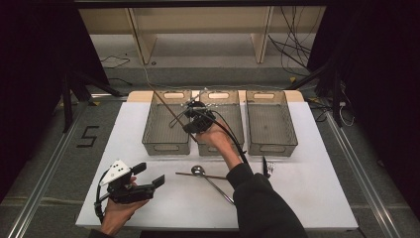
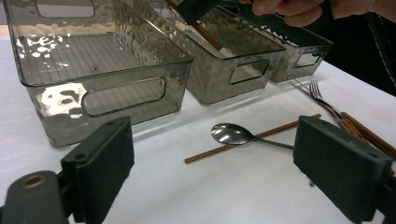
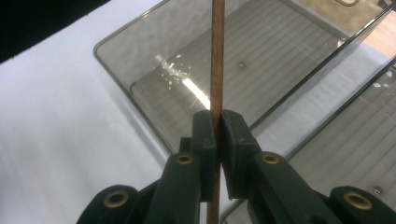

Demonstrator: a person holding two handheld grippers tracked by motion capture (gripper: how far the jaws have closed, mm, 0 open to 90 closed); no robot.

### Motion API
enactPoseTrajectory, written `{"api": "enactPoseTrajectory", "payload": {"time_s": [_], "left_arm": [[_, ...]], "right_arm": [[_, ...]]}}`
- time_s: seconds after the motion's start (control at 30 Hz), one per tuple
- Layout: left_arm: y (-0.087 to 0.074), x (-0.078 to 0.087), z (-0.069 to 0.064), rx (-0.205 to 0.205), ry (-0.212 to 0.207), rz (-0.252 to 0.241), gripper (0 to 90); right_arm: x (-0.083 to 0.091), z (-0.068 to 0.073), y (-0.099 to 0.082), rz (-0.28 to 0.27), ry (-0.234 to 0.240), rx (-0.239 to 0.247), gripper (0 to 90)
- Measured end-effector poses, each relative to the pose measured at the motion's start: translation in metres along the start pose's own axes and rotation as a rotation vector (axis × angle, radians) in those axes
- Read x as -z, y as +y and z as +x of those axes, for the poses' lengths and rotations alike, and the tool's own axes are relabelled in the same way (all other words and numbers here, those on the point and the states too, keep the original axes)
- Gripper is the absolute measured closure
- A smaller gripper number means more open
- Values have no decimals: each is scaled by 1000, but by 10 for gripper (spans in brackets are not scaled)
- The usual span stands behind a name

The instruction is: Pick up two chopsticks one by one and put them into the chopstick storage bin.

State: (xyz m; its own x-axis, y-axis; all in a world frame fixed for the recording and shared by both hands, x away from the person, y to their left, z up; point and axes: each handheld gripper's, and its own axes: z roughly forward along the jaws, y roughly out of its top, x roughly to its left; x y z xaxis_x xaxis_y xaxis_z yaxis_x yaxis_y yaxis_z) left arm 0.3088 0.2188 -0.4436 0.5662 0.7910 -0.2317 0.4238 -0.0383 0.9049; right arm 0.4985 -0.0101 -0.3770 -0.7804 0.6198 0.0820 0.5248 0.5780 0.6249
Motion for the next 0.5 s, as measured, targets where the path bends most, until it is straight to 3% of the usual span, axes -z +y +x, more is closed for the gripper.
{"api": "enactPoseTrajectory", "payload": {"time_s": [0.2, 0.5], "left_arm": [[0, 0, 0, -6, 0, 3, 119], [0, 0, -1, -12, -1, 5, 119]], "right_arm": [[-7, -3, 4, -27, 3, -57, 851], [-11, -4, 9, -46, 13, -97, 851]]}}
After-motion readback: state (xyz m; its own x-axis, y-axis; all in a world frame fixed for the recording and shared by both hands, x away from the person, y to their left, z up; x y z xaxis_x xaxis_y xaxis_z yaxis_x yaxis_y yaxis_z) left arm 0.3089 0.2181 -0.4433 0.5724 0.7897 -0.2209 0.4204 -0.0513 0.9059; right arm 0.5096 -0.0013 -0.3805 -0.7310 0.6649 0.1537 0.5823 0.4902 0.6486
